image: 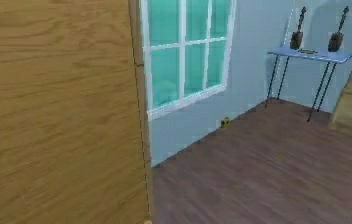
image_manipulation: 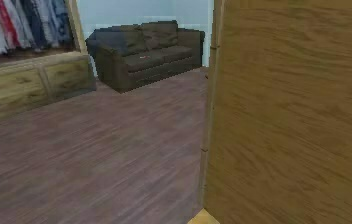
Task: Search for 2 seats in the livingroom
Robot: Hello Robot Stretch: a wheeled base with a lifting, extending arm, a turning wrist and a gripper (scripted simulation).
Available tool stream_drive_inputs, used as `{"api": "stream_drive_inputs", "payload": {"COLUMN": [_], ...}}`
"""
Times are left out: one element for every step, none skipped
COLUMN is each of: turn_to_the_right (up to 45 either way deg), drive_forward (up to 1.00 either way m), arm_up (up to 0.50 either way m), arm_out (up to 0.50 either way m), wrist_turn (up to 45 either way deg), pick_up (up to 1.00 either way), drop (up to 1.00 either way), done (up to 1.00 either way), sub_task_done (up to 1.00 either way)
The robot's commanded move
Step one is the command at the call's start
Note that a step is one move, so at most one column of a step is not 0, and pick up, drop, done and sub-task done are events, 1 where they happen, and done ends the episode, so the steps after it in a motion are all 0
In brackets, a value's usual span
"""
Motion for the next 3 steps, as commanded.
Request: {"api": "stream_drive_inputs", "payload": {"turn_to_the_right": [21.0,0.0,45.0], "drive_forward": [0.0,0.05,0.0], "arm_up": [0.0,0.0,0.0], "arm_out": [0.0,0.0,0.0], "wrist_turn": [0.0,0.0,0.0], "pick_up": [0.0,0.0,0.0], "drop": [0.0,0.0,0.0], "done": [0.0,0.0,0.0], "sub_task_done": [0.0,0.0,0.0]}}
